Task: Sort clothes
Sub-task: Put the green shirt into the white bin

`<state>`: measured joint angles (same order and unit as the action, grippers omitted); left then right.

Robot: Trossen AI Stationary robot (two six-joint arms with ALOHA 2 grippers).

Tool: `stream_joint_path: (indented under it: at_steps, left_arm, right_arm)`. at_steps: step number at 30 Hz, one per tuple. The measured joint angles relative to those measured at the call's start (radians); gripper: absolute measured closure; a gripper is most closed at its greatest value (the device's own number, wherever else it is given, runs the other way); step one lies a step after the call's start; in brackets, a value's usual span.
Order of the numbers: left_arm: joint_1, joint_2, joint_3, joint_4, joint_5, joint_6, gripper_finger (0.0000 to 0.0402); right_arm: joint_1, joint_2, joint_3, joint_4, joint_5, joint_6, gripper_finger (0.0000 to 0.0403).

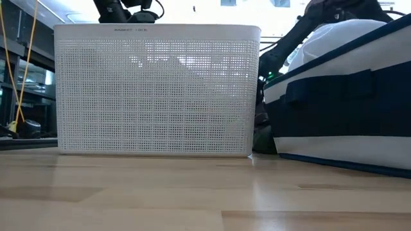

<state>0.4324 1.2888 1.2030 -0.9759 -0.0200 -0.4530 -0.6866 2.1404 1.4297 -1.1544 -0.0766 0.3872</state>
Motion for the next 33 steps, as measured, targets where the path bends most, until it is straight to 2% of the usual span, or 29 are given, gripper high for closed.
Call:
stream_joint_path:
  at_steps: [3,6,8,11,12,14,18,25,29,33]
  left_arm:
    - [0.000,0.000,0.000,0.001,0.000,0.002,0.0135]
    - [0.002,0.000,0.000,0.001,0.000,0.010,0.0135]
    - [0.002,-0.001,0.000,0.001,0.000,0.020,0.0135]
    - [0.002,-0.001,0.000,0.004,0.000,0.034,0.0135]
    - [0.002,-0.001,0.000,0.006,0.000,0.040,0.0135]
    - [0.002,-0.006,0.000,0.007,0.000,0.052,0.0135]
    - [0.007,-0.042,0.001,0.047,0.001,0.091,0.0135]
    - [0.028,-0.149,0.001,0.132,0.005,0.099,0.0135]
    - [0.035,-0.207,0.001,0.186,0.004,0.126,0.0135]
    - [0.035,-0.258,0.001,0.278,-0.002,0.152,0.0135]
  right_arm:
    - [0.037,0.036,0.008,-0.007,-0.025,-0.014,0.0171]
    - [0.079,0.037,0.008,-0.009,0.016,-0.053,0.0193]
    - [0.094,0.037,0.008,-0.006,0.047,-0.064,0.0240]
    - [0.099,0.037,0.008,-0.026,0.056,-0.081,0.0358]
    - [0.099,0.038,0.008,-0.030,0.058,-0.090,0.0375]
    - [0.103,0.026,0.008,-0.048,0.057,-0.103,0.0379]
    - [0.124,-0.084,0.011,-0.092,0.111,-0.116,0.0387]
    - [0.136,-0.416,0.057,-0.124,0.131,0.005,0.0388]
    - [0.143,-0.592,0.108,-0.080,0.127,0.080,0.0388]
    - [0.180,-0.703,0.152,0.109,0.128,0.146,0.0388]
